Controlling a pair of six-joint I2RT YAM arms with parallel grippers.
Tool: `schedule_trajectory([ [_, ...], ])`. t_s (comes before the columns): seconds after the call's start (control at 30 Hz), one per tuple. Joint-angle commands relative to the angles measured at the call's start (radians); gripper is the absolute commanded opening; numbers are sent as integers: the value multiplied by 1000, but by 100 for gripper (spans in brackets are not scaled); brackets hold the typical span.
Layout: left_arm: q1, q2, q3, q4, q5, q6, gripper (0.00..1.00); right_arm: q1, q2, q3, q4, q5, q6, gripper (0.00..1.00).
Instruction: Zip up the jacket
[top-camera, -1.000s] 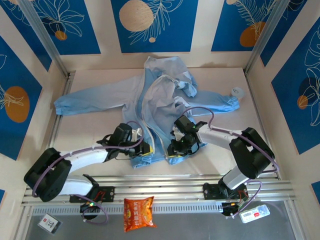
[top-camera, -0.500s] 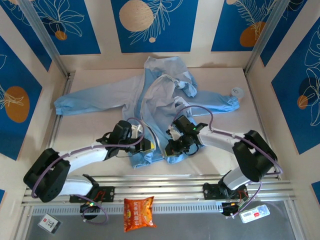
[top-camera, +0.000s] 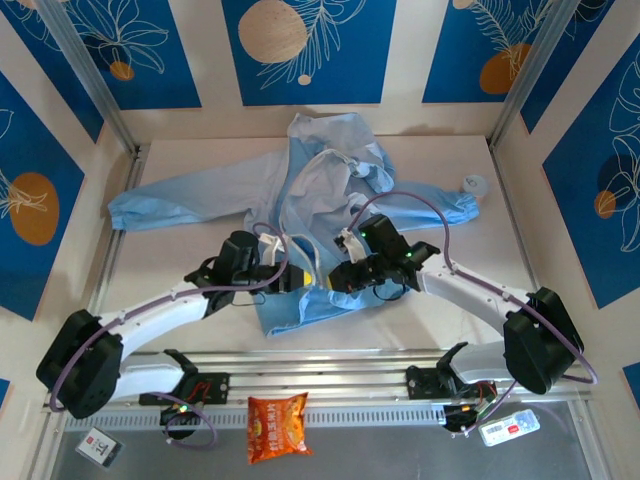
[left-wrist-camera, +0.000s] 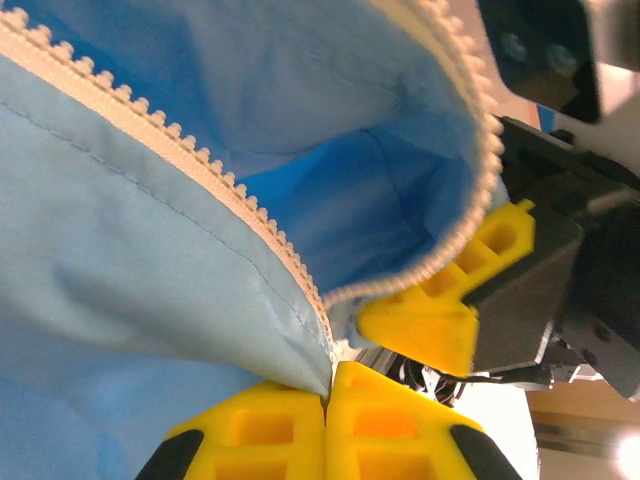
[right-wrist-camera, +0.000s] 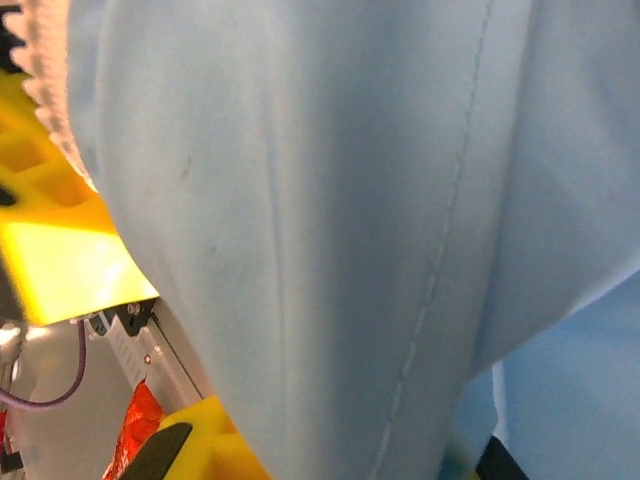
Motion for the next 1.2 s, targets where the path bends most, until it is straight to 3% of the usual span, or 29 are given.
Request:
schedule_trajectory([
  [0.0,-16,-60,-17,-19,9,2,0,-16,-13,26,64,-6,19,0],
  [0.23,-8,-144,23,-176,-36,79,0,-42,-6,26,134,-96,21,0],
  [0.37,53,-180,32,-225,-88,61,0,-42,-14,35,101,-127,-32,0],
  [0.57,96,-192,6,-86,-36,67,0,-45,-32,20,140,-248,-68,0],
  [0.73,97,-278,-95,178,-21,101,0,-62,-23,34,174,-363,-79,0],
  [0.97,99,-408,-177,259,-56,196,0,-122,23,70,186,-510,-54,0],
  [1.17,97,-383,-210,405,-37,174,0,-135,51,100,166,-604,-89,0],
])
